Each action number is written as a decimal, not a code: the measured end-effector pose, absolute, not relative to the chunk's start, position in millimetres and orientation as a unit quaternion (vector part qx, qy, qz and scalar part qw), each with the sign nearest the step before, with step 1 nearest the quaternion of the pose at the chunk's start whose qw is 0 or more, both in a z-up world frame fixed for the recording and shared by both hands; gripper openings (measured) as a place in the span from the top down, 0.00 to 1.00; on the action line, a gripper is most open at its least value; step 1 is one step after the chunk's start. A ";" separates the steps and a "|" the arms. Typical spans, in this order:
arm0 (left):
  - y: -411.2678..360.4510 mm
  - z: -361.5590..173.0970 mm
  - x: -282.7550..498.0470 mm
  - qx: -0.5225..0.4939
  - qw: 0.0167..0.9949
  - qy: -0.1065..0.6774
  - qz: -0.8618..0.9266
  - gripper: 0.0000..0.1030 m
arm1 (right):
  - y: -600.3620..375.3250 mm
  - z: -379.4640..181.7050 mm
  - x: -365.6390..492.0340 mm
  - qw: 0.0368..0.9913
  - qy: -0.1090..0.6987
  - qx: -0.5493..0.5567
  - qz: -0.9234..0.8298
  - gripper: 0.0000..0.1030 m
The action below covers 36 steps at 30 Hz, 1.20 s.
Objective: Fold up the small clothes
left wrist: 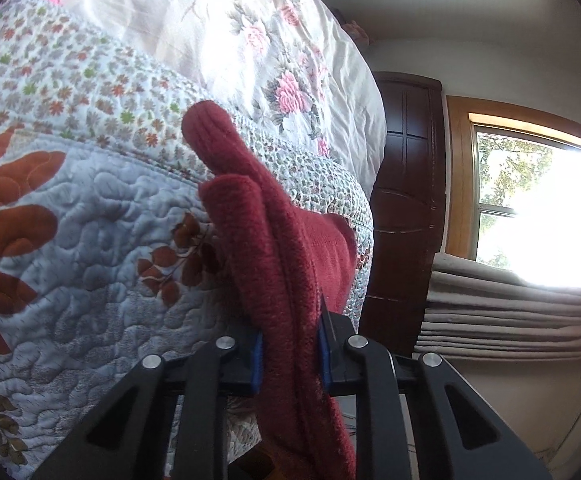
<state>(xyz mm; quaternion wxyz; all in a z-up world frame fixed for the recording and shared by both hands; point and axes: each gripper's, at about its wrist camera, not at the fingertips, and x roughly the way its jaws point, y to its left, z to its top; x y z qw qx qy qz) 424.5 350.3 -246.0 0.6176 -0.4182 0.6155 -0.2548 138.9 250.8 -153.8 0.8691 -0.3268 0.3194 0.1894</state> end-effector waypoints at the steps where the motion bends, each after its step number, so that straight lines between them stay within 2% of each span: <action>1: 343.9 -239.5 426.9 -0.414 0.620 0.615 -0.257 0.81 | 246.1 -150.9 140.6 0.873 0.320 -0.317 0.187 0.90; 12: 262.4 -172.1 452.4 -0.361 0.646 0.607 -0.291 0.81 | 176.7 -110.4 154.0 0.908 0.321 -0.219 0.155 0.91; 18: 220.6 -158.6 456.4 -0.328 0.649 0.616 -0.305 0.82 | 128.7 -100.3 159.3 0.922 0.322 -0.173 0.130 0.91; 27: 140.4 -172.0 470.1 -0.287 0.639 0.641 -0.315 0.83 | 51.3 -105.2 169.3 0.931 0.333 -0.114 0.095 0.92; 36: 58.8 -218.2 480.9 -0.247 0.615 0.684 -0.305 0.83 | -30.1 -139.1 185.2 0.924 0.374 -0.022 0.076 0.92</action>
